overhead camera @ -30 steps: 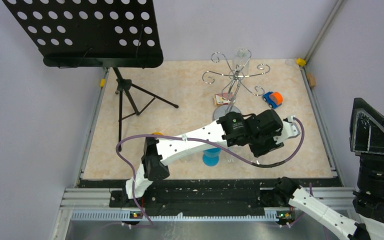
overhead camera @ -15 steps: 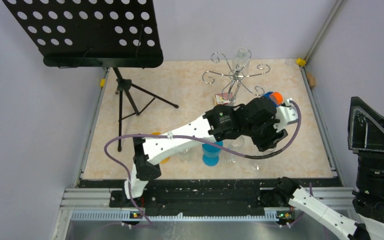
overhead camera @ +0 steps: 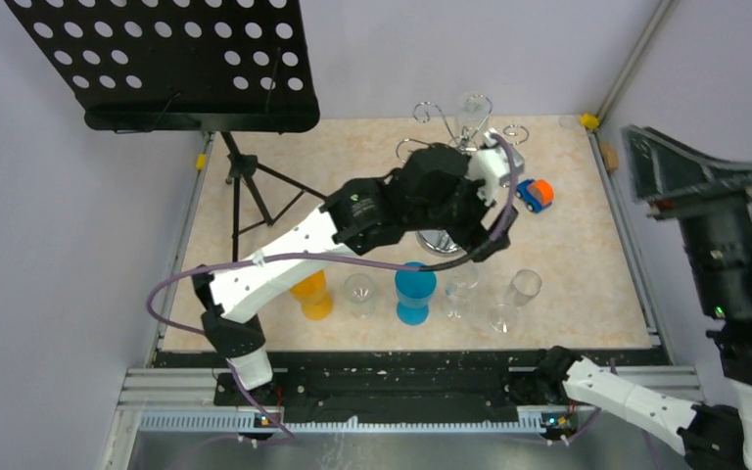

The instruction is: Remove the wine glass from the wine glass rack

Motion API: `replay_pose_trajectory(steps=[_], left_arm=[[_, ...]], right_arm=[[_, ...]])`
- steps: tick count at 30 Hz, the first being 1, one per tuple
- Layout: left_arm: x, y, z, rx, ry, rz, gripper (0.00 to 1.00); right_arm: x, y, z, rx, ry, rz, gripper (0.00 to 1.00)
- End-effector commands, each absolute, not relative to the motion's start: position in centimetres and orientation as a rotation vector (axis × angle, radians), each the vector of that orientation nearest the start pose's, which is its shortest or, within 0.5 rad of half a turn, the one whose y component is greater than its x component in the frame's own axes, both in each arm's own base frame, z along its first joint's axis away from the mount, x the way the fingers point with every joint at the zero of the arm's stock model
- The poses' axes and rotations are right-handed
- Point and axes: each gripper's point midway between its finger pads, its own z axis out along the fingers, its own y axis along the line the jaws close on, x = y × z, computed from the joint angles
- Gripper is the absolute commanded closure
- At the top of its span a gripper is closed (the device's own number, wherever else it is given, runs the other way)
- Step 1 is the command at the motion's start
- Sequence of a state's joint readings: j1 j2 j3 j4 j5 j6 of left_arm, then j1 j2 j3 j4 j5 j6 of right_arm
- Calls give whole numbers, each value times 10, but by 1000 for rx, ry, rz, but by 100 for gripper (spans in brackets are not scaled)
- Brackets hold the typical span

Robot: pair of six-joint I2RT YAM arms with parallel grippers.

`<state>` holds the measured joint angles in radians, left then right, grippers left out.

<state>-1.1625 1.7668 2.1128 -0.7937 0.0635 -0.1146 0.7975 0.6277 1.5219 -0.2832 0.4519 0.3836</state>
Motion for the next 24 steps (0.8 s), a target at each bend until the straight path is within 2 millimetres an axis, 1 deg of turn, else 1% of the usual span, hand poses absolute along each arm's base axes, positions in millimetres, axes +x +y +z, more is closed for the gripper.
replay_pose_trajectory(steps=[1,2,4,5,8,9,10,12,13,15,20,24], left_arm=[[202,-413,436,866,1699,-863,15],[208,-405,440,830,1696,-846,15],[217,-387,449,765,1691,-831,14],[223,-377,452,733,1692,-824,14],[238,-352,457,644,1710,-798,14],[242,-343,456,616,1721,-788,14],[247,-334,454,585,1733,-780,14],[254,-320,451,531,1756,-778,14],[257,-313,450,509,1765,-775,14],[260,-304,447,488,1773,-771,14],[261,-288,443,469,1781,-750,14],[262,-278,439,460,1787,-733,14]], right_arm=[[211,108,545,85,1421,556,41],[217,112,551,75,1433,531,41],[237,130,543,30,1499,466,41],[244,137,546,16,1511,456,41],[269,163,532,-33,1596,430,41],[281,164,525,-22,1631,419,41],[290,173,519,-45,1669,480,42],[316,172,505,-16,1736,586,46],[331,165,501,23,1750,629,46],[351,166,491,59,1770,701,47],[388,159,478,195,1742,815,48],[412,148,456,338,1766,799,52]])
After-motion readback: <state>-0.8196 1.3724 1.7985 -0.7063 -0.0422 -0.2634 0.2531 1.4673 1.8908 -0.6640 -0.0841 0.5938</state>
